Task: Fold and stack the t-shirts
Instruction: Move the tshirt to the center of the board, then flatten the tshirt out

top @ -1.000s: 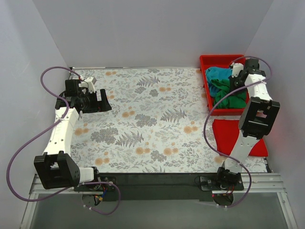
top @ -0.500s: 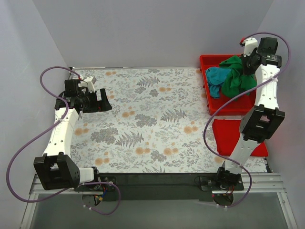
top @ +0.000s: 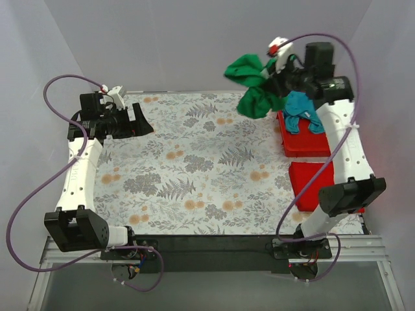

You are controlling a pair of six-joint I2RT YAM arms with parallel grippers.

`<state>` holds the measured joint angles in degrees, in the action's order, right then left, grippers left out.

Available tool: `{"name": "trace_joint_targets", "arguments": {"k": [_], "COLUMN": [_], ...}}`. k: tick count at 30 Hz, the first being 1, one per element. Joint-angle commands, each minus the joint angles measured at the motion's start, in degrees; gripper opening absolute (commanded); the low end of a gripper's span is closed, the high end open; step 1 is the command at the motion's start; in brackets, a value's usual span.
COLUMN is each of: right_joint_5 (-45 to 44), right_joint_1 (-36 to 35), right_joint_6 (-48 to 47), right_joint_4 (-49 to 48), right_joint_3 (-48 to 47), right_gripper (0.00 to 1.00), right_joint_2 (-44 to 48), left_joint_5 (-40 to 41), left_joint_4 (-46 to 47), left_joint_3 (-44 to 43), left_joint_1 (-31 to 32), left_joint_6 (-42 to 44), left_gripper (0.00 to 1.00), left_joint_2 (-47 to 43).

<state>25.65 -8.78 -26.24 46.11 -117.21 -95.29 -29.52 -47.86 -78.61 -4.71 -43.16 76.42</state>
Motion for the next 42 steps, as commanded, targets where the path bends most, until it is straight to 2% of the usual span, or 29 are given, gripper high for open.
{"name": "trace_joint_targets", "arguments": {"k": [1, 2, 3, 6, 11, 15, 17, 20, 24, 30, 38, 42], "right_joint_5": [-3.3, -5.24, -5.69, -1.57, 0.89, -0.15, 0.01, 2.2, 4.84, 9.06, 11.35, 16.17], "right_joint_1": [-12.2, -14.41, -16.6, -16.71, -16.8, -16.71, -16.8, -16.97, -17.33, -17.33, -17.33, -17.24], "right_joint_6": [-3.02, -3.29, -2.94, -1.97, 0.04, 3.47, 5.31, 8.91, 12.6, 15.95, 17.62, 18.68], "right_joint_4": [0.03, 0.12, 0.38, 0.3, -0.14, -3.56, -7.23, -10.15, -13.23, -14.64, -15.96, -16.14], "right_joint_3": [10.57, 12.51, 14.01, 20.16, 30.34, 34.67, 35.55, 34.86, 32.32, 28.62, 23.7, 22.11], "right_gripper": [0.51, 0.78, 0.98, 0.99, 0.98, 0.9, 0.89, 0.85, 0.83, 0.82, 0.8, 0.66], "right_joint_2": [0.54, 0.28, -0.51, -0.43, -0.6, -2.8, -3.59, -7.61, -12.55, -19.49, -25.55, -27.84], "left_joint_5": [-2.47, -2.47, -2.47, -1.69, -2.2, -2.74, -3.0, -3.26, -3.09, -1.07, 0.25, -0.63], "left_joint_4": [-1.89, -1.98, -2.15, -2.51, -1.1, -0.48, 0.3, 2.67, 5.22, 9.44, 13.4, 13.67], "left_joint_3": [-2.78, -2.87, -2.95, -1.47, 6.25, 9.96, 11.01, 12.34, 12.6, 13.83, 14.01, 13.13], "left_joint_1": [-0.3, -0.21, -0.21, -0.21, -0.12, -0.21, -0.12, 0.4, 2.33, 6.55, 8.84, 9.02], "left_joint_6": [-0.79, -0.53, 0.34, 3.32, 9.13, 12.57, 12.83, 12.13, 12.22, 11.87, 10.46, 9.5], "left_gripper": [0.89, 0.89, 0.89, 0.89, 0.89, 0.89, 0.84, 0.74, 0.67, 0.66, 0.66, 0.6], "left_joint_2": [0.39, 0.57, 0.74, 0.31, -1.19, 0.56, 2.5, 5.39, 9.96, 16.65, 21.84, 24.21]}}
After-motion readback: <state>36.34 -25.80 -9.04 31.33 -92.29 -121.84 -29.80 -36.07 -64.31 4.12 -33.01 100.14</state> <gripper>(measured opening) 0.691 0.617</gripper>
